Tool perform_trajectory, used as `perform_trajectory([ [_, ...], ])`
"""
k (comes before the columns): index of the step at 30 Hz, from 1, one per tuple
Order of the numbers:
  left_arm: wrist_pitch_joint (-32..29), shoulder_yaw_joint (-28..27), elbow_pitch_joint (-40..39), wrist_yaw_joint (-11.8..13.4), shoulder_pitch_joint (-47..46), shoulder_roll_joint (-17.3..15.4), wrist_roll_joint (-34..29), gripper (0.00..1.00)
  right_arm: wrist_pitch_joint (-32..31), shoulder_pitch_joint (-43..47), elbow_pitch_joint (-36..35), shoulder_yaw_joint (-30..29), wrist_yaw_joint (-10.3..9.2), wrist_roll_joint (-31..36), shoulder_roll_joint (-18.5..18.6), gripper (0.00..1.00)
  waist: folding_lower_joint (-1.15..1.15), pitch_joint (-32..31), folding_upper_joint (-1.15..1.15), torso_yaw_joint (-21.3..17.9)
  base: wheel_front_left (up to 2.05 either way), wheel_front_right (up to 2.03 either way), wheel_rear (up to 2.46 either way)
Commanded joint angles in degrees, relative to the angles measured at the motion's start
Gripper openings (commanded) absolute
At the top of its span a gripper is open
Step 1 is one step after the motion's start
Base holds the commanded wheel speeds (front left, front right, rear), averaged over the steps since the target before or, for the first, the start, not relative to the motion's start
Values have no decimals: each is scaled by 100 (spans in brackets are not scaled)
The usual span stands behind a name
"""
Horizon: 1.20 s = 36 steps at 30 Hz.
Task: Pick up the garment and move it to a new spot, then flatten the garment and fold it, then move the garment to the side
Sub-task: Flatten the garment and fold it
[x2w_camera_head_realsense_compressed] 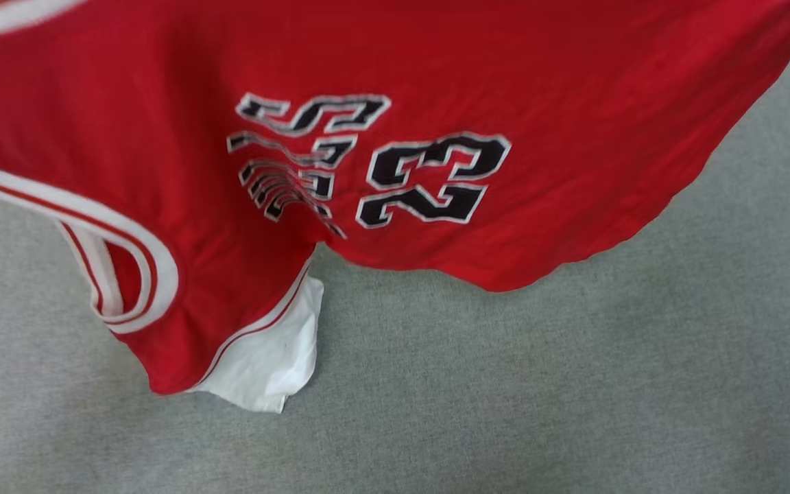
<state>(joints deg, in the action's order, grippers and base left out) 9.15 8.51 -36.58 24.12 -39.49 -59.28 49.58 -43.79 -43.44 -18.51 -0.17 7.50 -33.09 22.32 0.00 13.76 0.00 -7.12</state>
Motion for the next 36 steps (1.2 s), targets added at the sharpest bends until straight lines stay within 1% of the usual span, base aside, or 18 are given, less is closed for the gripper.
perform_trajectory([
  [1,-96,-59,109,-108,-392,-81,24,0,95,-273,-15,-69,-2,84,-44,0,0,378,0,-29,0,0,0],
  [4,-228,15,392,-346,-974,-173,8,0,230,-617,101,-82,-2,172,-77,0,0,730,0,-25,0,0,0],
  [5,-228,15,392,-346,-974,-173,8,0,230,-617,101,-82,-2,172,-77,0,0,730,0,-25,0,0,0],
  [8,-432,176,801,-626,-1712,-202,-11,0,373,-1078,286,-72,-2,278,-91,0,0,1119,0,-18,0,0,0],
  [10,-563,343,1143,-846,-2312,-145,-70,0,516,-1471,513,-46,-2,360,-96,0,0,1387,0,-8,0,0,0],
  [12,-679,535,1565,-1059,-2996,-15,-181,0,688,-1892,801,-11,-3,491,-108,0,0,1655,0,5,0,0,0],
  [15,-851,880,2278,-1349,-4089,305,-421,0,994,-2559,1301,30,-3,721,-136,0,0,2020,0,55,0,0,0],
  [19,-939,1327,3359,-1661,-5540,887,-848,0,1533,-3510,2130,35,-3,1134,-200,0,0,2445,0,149,0,0,0],
  [22,-810,1561,4222,-1841,-6458,1303,-1178,0,2053,-4185,2793,-36,-4,1514,-321,0,0,2691,0,214,0,0,0],
  [25,-555,1653,5029,-1964,-7160,1644,-1378,0,2536,-4717,3375,-68,-5,1897,-419,0,0,2870,0,274,0,0,0],
  [28,-255,1713,5712,-2068,-7512,1906,-1461,0,2952,-5096,3950,-96,-6,2186,-537,0,0,2997,0,330,0,0,0],
  [31,-2,1780,6222,-2217,-7555,2084,-1427,0,3330,-5264,4457,-134,-6,2396,-676,0,0,3075,0,385,0,0,0],
  [33,140,1854,6489,-2351,-7366,2195,-1387,0,3541,-5208,4764,-109,-6,2464,-759,0,0,3094,0,421,0,0,0],
  [36,338,1946,6745,-2481,-6839,2402,-1260,0,3835,-4938,5178,-27,-5,2542,-851,0,0,3071,0,492,0,0,0],
])
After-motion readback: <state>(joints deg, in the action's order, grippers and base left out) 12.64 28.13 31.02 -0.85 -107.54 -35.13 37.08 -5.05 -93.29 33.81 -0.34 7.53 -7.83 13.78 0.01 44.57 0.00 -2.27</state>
